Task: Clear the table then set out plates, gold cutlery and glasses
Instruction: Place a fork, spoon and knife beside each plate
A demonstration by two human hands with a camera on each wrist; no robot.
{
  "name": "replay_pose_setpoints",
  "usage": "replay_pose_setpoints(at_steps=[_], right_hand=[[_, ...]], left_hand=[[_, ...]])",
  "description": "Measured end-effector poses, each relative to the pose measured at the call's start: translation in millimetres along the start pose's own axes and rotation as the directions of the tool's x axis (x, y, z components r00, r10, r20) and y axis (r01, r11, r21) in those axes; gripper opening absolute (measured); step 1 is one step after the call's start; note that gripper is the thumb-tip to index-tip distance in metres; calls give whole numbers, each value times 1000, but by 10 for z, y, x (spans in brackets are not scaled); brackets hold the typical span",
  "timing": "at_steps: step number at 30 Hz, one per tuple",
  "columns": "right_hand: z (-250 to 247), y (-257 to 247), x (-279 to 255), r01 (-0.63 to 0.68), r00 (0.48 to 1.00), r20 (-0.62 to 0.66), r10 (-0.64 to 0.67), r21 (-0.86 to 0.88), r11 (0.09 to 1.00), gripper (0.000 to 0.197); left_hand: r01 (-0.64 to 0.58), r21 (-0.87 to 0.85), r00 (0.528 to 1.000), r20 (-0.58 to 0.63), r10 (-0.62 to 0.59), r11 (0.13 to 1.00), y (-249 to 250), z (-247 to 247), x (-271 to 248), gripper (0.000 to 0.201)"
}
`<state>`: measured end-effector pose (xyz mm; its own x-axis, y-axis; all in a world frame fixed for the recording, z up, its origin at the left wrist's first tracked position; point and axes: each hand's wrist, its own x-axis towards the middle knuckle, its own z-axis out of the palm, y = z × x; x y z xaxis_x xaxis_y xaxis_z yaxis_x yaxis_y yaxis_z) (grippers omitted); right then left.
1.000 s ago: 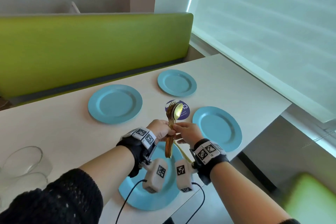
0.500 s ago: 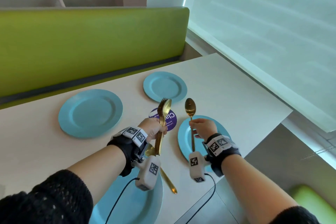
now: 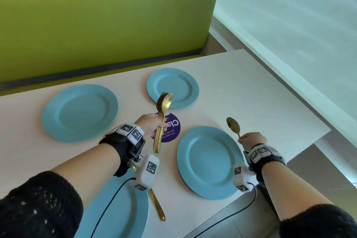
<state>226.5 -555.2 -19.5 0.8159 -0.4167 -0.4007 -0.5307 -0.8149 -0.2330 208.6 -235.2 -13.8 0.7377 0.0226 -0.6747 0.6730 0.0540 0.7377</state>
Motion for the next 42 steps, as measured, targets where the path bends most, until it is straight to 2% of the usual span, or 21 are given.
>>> replay_pose_setpoints(at_steps=[4,5,8,17,33,37,40,42], right_hand=[[57,68,80,19,999,52,-17,-29,999,22],[73,78,103,21,998,63,-20,-18,1000,21],[106,113,156,28,998,64,-28,16,999,18],[158,137,128,84,996,17,-84,22,996,17],[231,127,120,53,998,-22,-51,95,994,18],[194,95,94,55,998,-44,-51,97,994,24],[165,-62,16,117,988,-107,-108,82,990,29],[164,-267,-105,218,966,-151,-211,31,975,27]], left_hand=[[0,0,1000,-23,0,1000,-6,26,45,35],[3,2,1000,-26,-3,1000,-8,35,51,34],[12,22,1000,-26,-12,1000,4,86,48,14],[-10,11,1000,-27,10,1000,0,216,17,16],[-11,-18,997,-75,10,1000,-72,132,-43,18],[-3,-16,998,-63,2,1000,-82,101,-82,15],[0,4,998,-63,0,1000,-87,67,-136,13],[-3,13,998,-60,4,1000,-89,34,-171,30]])
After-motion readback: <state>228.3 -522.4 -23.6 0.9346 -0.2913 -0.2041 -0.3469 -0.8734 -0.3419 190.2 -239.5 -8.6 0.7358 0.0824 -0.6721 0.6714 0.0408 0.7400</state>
